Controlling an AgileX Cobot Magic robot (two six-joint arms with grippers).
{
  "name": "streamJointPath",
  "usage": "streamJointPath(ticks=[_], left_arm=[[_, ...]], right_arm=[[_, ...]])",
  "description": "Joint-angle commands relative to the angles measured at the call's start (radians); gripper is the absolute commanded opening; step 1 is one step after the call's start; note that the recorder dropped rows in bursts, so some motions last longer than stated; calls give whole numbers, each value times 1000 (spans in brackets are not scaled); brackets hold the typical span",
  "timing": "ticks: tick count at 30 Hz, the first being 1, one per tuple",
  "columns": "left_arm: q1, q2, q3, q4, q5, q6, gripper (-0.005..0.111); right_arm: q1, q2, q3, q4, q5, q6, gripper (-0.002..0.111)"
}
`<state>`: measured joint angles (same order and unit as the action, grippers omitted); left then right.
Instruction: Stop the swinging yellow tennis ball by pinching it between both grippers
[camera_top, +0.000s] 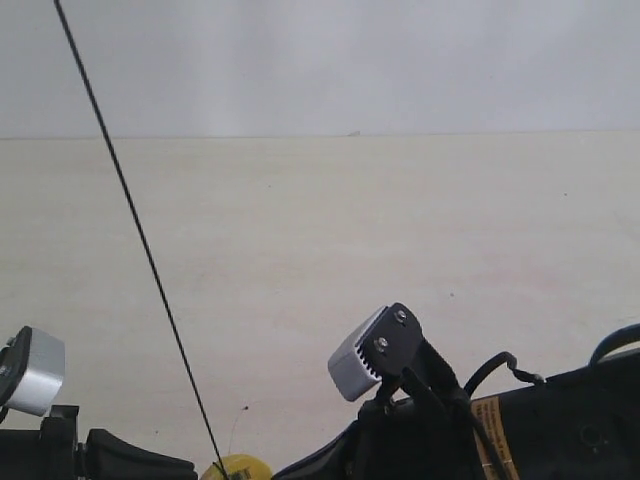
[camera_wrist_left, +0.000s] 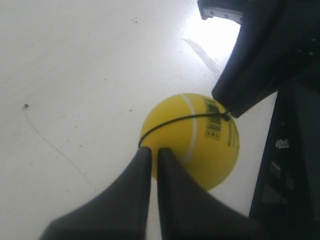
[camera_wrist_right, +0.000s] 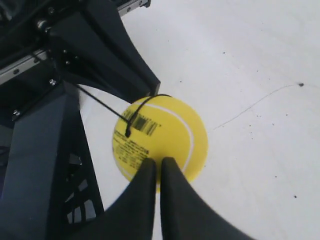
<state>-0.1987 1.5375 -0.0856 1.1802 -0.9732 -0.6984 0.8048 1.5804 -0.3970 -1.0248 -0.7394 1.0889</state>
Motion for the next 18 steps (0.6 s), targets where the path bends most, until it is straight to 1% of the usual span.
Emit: streamJointPath(ticks=[1, 4, 8, 15, 18], left_arm=[[-8, -6, 4, 9, -26, 2, 5], [-8, -6, 4, 9, -26, 2, 5], [-8, -6, 4, 23, -26, 2, 5], [-8, -6, 4, 32, -28, 0, 5], [-8, -6, 4, 32, -28, 0, 5]], right_arm=[[57, 20, 1, 41, -16, -19, 0], [101, 37, 1, 111, -12, -84, 0], [111, 37, -1, 196, 5, -139, 0], [111, 37, -1, 208, 25, -163, 0], [111, 37, -1, 231, 83, -188, 0]])
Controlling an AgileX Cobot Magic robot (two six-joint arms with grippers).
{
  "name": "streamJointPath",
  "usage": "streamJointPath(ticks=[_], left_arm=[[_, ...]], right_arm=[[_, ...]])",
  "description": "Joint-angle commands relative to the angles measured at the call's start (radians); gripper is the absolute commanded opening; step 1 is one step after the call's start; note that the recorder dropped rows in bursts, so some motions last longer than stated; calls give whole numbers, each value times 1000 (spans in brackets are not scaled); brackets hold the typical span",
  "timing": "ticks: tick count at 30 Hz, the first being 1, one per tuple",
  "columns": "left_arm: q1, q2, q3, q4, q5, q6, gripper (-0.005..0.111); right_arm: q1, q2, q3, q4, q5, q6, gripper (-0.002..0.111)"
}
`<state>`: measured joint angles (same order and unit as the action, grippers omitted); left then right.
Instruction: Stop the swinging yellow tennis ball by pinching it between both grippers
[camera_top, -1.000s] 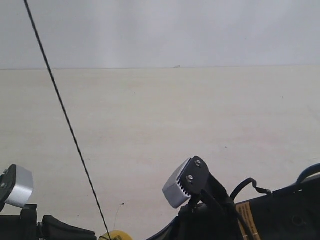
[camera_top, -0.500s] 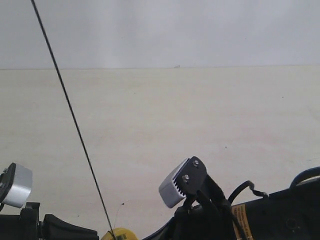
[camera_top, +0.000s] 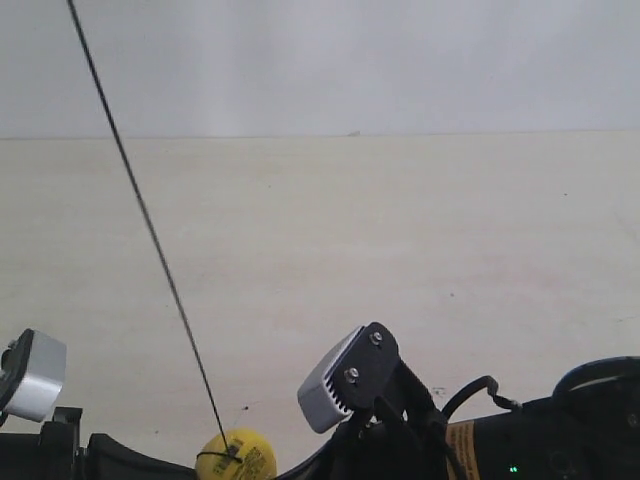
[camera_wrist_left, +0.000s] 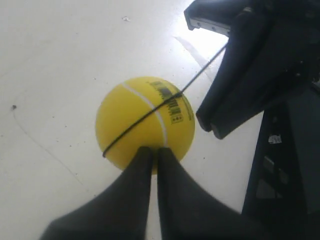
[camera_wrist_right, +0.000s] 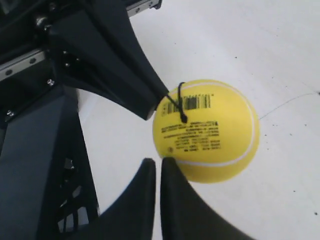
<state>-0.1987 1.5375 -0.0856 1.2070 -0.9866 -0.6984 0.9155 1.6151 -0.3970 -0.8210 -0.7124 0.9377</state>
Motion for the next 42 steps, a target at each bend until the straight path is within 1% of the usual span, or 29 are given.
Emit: streamJointPath(ticks=[1, 2, 5, 10, 15, 38, 42], left_arm=[[-8, -6, 4, 5, -14, 0, 5], [-8, -6, 4, 5, -14, 0, 5], [-8, -6, 4, -20, 6, 0, 5], [-8, -6, 4, -20, 9, 0, 5], [-8, -6, 4, -16, -30, 12, 5], [-8, -6, 4, -16, -34, 11, 5], [-8, -6, 4, -18, -32, 11, 5]], right_arm=[[1, 2, -1, 42, 74, -50, 0], [1, 2, -1, 62, 95, -62, 0], [1, 2, -1, 112, 87, -96, 0], [1, 2, -3, 133, 82, -121, 0], [1, 2, -3, 153, 82, -137, 0], [1, 2, -3, 157, 80, -143, 0], [1, 0, -3, 163, 106, -172, 0]])
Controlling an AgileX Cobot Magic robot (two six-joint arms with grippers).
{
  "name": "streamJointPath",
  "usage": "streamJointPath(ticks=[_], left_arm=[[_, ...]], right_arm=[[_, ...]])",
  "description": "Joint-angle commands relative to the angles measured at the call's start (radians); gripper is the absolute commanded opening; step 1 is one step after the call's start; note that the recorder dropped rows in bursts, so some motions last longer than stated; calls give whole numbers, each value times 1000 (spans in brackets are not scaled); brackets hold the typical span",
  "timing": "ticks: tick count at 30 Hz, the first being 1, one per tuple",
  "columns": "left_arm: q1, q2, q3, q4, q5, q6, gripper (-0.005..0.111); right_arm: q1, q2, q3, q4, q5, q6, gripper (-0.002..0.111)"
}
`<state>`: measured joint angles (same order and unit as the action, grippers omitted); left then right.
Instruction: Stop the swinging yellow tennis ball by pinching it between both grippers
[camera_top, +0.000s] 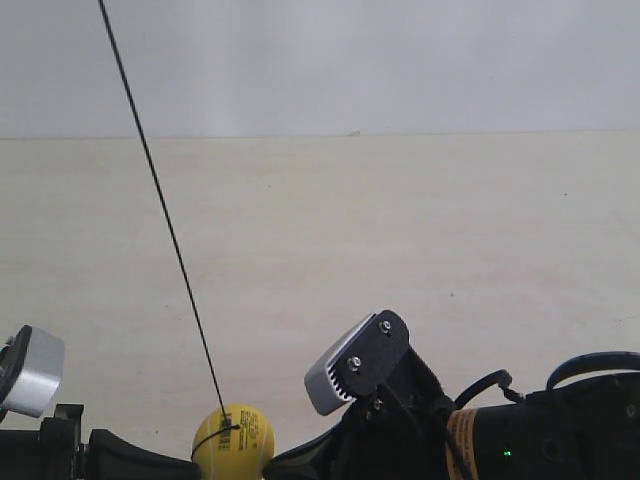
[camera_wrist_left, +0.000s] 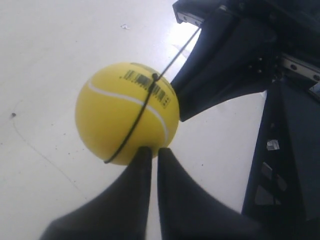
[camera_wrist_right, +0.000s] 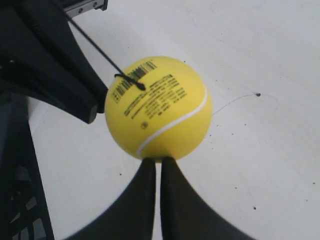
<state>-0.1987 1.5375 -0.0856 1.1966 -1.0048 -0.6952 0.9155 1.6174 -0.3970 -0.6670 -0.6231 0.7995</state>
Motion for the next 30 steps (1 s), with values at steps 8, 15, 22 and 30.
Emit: streamJointPath(ticks=[8, 15, 22, 30], left_arm=[[-8, -6, 4, -57, 45, 7, 5], [-8, -6, 4, -185, 207, -24, 5], [-8, -8, 4, -301, 244, 4, 5], [-8, -8, 2, -519, 244, 127, 5]], right_arm=[[1, -3, -3, 88, 98, -121, 0], [1, -3, -3, 201, 206, -218, 0], [1, -18, -3, 266, 252, -289, 0], [1, -213, -3, 278, 381, -319, 0]])
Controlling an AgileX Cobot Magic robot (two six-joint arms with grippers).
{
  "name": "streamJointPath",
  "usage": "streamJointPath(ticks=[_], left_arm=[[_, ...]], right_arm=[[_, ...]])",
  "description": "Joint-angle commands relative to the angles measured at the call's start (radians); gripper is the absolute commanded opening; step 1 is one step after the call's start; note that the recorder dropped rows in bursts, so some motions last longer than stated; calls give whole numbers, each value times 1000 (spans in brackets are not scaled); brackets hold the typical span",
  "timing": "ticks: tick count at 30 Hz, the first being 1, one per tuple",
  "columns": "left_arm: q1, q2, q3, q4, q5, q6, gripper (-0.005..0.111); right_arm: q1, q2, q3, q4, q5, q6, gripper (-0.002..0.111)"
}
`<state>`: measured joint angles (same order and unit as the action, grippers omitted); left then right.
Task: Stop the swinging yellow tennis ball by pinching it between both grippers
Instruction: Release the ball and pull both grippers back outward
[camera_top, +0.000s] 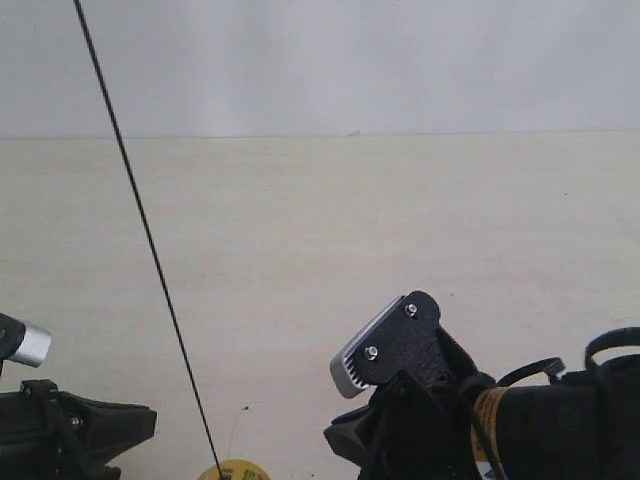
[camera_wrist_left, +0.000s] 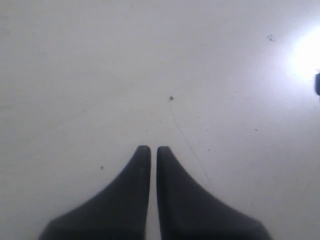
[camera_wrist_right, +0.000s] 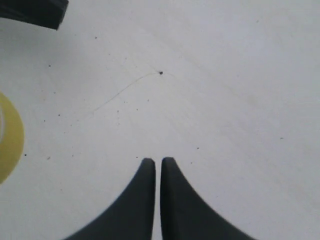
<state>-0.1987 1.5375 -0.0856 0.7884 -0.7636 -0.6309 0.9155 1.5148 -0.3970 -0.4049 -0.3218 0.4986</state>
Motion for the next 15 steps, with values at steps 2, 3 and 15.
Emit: streamJointPath(ticks=[2, 3, 15], left_arm=[[-8, -12, 2, -156, 1, 83, 5], [-8, -21, 2, -175, 1, 99, 5], [-8, -289, 2, -412, 136, 265, 5]], right_arm=[[1, -179, -3, 16, 127, -22, 0], [1, -224, -3, 16, 157, -22, 0], [1, -649, -3, 16, 403, -22, 0]])
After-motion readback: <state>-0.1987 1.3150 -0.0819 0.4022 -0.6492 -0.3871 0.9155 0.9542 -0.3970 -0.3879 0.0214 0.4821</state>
